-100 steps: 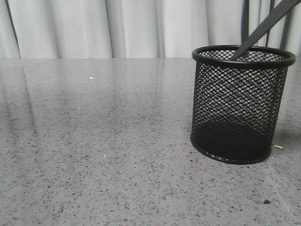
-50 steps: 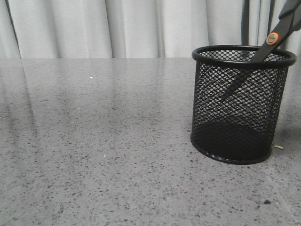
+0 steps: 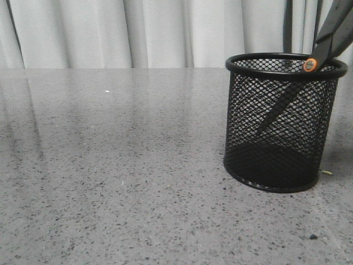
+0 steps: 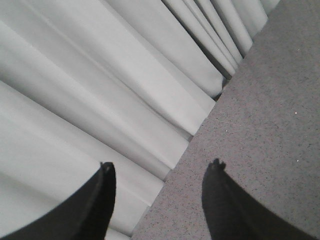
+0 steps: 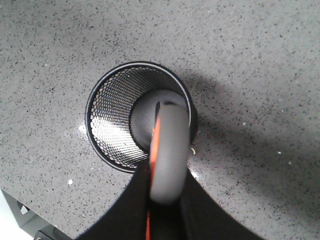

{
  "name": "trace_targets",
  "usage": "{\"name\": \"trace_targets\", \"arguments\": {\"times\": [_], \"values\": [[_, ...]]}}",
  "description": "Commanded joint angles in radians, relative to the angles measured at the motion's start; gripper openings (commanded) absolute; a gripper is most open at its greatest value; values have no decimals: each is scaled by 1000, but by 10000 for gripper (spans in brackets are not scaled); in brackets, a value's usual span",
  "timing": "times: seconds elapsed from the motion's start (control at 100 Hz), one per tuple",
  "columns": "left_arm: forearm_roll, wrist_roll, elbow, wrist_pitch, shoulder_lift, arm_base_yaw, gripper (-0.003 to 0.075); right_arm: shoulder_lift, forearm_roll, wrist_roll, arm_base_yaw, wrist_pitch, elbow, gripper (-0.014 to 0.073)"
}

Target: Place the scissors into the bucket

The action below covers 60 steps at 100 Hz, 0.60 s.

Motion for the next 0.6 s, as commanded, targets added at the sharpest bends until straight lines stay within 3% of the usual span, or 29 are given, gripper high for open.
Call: {"name": "trace_targets", "arguments": {"times": [0.0,0.19,0.5,0.59], "values": [[-36,-12,-24,-64,-9,2,365,-9,17,-17,3,31,-23,-52],[-36,-12,-24,-64,-9,2,366,-9,17,-17,3,29,-23,17],[-36,-12,-24,-64,-9,2,365,-9,17,-17,3,29,-23,339],[-36,-12,-24,-64,-9,2,365,-9,12,-17,3,29,-25,374]]}}
